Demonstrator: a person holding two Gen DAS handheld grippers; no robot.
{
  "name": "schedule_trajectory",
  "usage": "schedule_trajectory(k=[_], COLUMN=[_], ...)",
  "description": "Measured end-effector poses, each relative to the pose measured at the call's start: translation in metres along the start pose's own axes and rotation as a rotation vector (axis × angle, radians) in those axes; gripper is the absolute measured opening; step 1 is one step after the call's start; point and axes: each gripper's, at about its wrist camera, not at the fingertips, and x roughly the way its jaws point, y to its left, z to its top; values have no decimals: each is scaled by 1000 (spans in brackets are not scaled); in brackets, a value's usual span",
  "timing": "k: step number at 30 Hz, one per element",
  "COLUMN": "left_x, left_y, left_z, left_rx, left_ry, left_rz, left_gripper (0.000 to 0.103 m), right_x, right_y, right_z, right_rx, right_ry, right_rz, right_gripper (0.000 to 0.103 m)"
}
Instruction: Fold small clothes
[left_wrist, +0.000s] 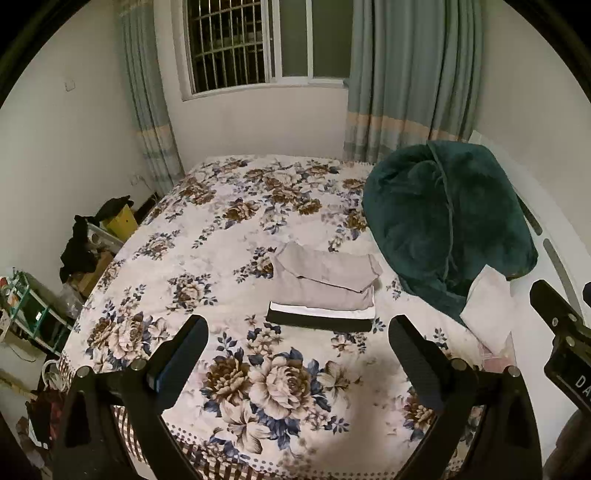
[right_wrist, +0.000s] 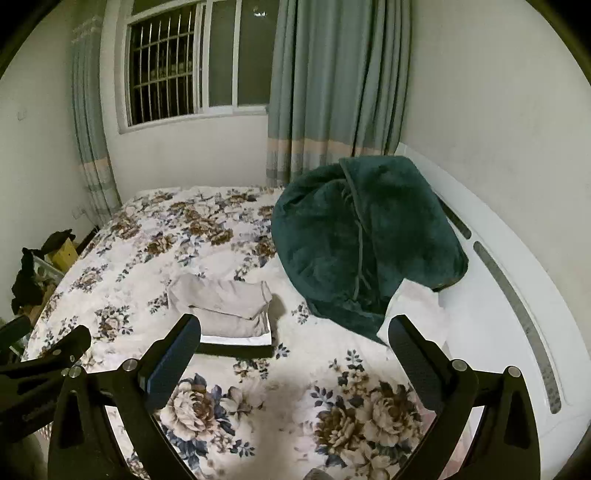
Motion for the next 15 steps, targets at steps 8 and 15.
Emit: schedule_trajectory(k=[8,15], left_x=[-22,-32], left_y=[2,3], left_z=[-5,-5], left_rx=[-13,-16], left_ry=[-18,-38], left_rz=[12,25], left_gripper=[100,100], right_x=[-21,-23], right_y=[-6,-6], right_z=[0,0], right_rx=[-13,-11], right_ry=[-9,-17], right_rz=[38,42], right_gripper=[103,103])
